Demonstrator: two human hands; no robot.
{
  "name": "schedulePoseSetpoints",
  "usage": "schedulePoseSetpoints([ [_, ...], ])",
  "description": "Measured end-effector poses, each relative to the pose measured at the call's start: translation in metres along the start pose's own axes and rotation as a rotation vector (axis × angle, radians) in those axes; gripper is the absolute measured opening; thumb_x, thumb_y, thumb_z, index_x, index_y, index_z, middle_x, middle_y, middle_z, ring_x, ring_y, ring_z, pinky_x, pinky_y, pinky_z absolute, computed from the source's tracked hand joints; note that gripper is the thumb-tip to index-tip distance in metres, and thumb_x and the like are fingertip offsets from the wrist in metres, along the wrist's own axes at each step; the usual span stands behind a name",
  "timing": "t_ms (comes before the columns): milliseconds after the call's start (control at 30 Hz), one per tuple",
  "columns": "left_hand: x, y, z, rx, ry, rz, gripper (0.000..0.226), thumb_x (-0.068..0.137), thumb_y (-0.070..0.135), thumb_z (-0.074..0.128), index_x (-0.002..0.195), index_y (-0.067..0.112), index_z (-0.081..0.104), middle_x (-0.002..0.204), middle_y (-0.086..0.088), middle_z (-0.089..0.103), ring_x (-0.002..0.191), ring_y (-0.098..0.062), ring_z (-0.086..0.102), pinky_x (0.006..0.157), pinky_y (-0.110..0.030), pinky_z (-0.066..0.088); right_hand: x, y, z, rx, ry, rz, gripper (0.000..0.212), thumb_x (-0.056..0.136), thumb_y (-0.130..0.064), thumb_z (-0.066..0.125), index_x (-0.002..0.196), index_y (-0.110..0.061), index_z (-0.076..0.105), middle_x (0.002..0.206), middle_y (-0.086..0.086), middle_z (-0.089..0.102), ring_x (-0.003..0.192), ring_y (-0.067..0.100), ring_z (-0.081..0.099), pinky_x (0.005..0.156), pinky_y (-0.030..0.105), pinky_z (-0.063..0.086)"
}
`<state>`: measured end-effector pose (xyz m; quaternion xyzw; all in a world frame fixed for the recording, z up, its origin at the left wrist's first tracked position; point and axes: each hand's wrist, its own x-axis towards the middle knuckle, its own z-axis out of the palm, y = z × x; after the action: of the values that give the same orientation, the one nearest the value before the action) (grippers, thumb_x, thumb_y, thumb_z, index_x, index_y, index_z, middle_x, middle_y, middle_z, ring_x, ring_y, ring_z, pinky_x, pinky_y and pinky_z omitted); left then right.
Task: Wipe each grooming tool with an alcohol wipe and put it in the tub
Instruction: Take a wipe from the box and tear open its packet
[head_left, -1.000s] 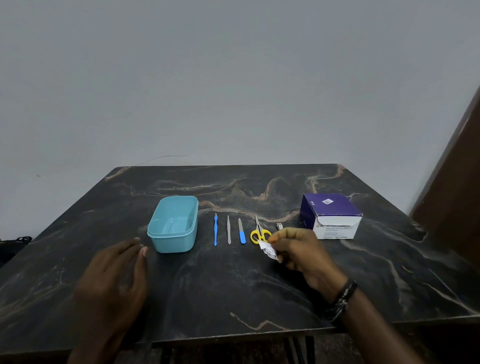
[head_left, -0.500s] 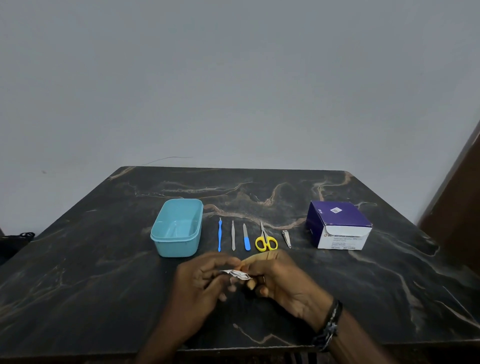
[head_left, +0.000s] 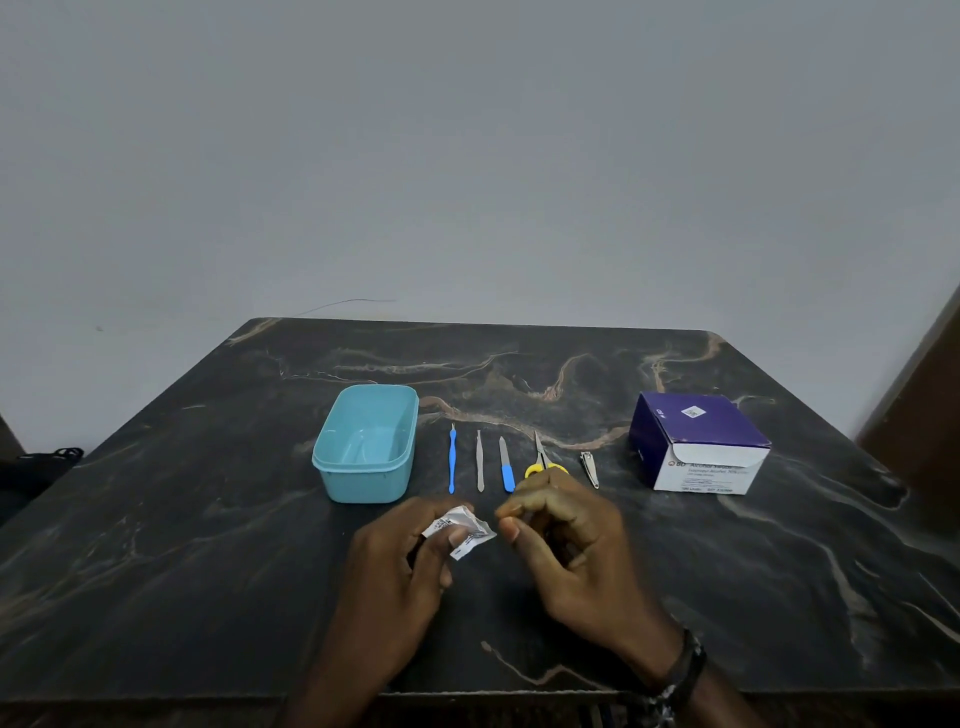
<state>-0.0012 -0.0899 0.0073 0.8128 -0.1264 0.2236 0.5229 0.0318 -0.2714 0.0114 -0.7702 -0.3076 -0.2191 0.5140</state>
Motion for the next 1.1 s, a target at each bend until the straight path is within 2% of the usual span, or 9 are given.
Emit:
schedulePoseSetpoints([
  [100,0.001,0.002,-0.001,0.050,-0.004,0.048,0.017,0.092,0.029,0.054,0.093,0.029,0.071,0.064,0.015,0.060,0.054,-0.011,0.060,0.054,-0.021,0.047,0.001,-0.002,0.001,-0.020,-0.058,-0.010,0.008,0.084,-0.006,0.070,0.086,-0.014,0.072,0.084,-0.005,0.063,0.076,0.014,0.061,0.063,0.025,0.047],
  [267,0.001,0.001,0.000,0.120,-0.025,0.083,0.016,0.095,0.022,0.057,0.093,0.028,0.072,0.066,0.017,0.058,0.058,-0.008,0.059,0.057,-0.013,0.042,0.000,-0.002,0.003,-0.083,-0.098,0.038,0.006,0.085,-0.010,0.068,0.083,-0.015,0.070,0.077,-0.008,0.062,0.070,0.010,0.058,0.064,0.017,0.042],
  [367,0.001,0.000,0.000,0.103,-0.028,0.085,0.021,0.093,0.011,0.060,0.089,0.029,0.071,0.064,0.014,0.058,0.055,-0.009,0.058,0.056,-0.016,0.043,-0.001,-0.002,0.003,-0.073,-0.096,0.105,0.007,0.086,-0.014,0.066,0.081,-0.017,0.069,0.075,-0.009,0.062,0.067,0.010,0.057,0.061,0.020,0.045],
  [500,0.000,-0.002,0.000,0.065,-0.038,0.094,0.019,0.092,0.016,0.057,0.091,0.029,0.071,0.066,0.015,0.059,0.055,-0.010,0.058,0.056,-0.020,0.046,-0.001,-0.004,0.002,-0.061,-0.104,0.107,0.007,0.085,-0.014,0.065,0.081,-0.017,0.070,0.075,-0.006,0.064,0.066,0.011,0.058,0.060,0.026,0.048],
  [733,0.001,-0.007,0.003,0.014,-0.021,0.034,0.022,0.089,0.018,0.054,0.097,0.025,0.074,0.070,0.017,0.064,0.054,-0.013,0.060,0.055,-0.017,0.047,-0.001,-0.005,0.001,-0.078,-0.132,0.072,0.006,0.085,-0.009,0.069,0.086,-0.015,0.070,0.077,-0.010,0.063,0.066,0.006,0.058,0.061,0.012,0.040],
  [933,0.000,-0.009,0.003,-0.024,-0.014,0.013,0.024,0.089,0.018,0.053,0.095,0.028,0.074,0.065,0.011,0.064,0.052,-0.009,0.057,0.053,-0.017,0.045,-0.002,-0.007,-0.001,-0.094,-0.190,0.037,0.005,0.085,-0.011,0.069,0.087,-0.015,0.071,0.081,-0.010,0.062,0.073,0.008,0.060,0.066,0.015,0.044],
  [1033,0.000,-0.012,0.003,-0.056,-0.004,-0.004,0.023,0.090,0.021,0.053,0.094,0.032,0.073,0.064,0.002,0.064,0.054,-0.011,0.058,0.052,-0.022,0.047,-0.003,-0.007,0.000,-0.093,-0.164,0.064,0.006,0.087,-0.012,0.066,0.086,-0.016,0.070,0.079,-0.012,0.062,0.071,0.006,0.059,0.065,0.014,0.043],
  [1100,0.000,-0.012,0.003,-0.063,-0.009,0.000,0.023,0.090,0.020,0.053,0.094,0.032,0.073,0.066,0.002,0.065,0.055,-0.012,0.059,0.052,-0.022,0.048,-0.003,-0.005,0.001,-0.088,-0.139,0.090,0.008,0.088,-0.013,0.064,0.085,-0.016,0.071,0.077,-0.013,0.062,0.069,0.006,0.058,0.063,0.013,0.041],
])
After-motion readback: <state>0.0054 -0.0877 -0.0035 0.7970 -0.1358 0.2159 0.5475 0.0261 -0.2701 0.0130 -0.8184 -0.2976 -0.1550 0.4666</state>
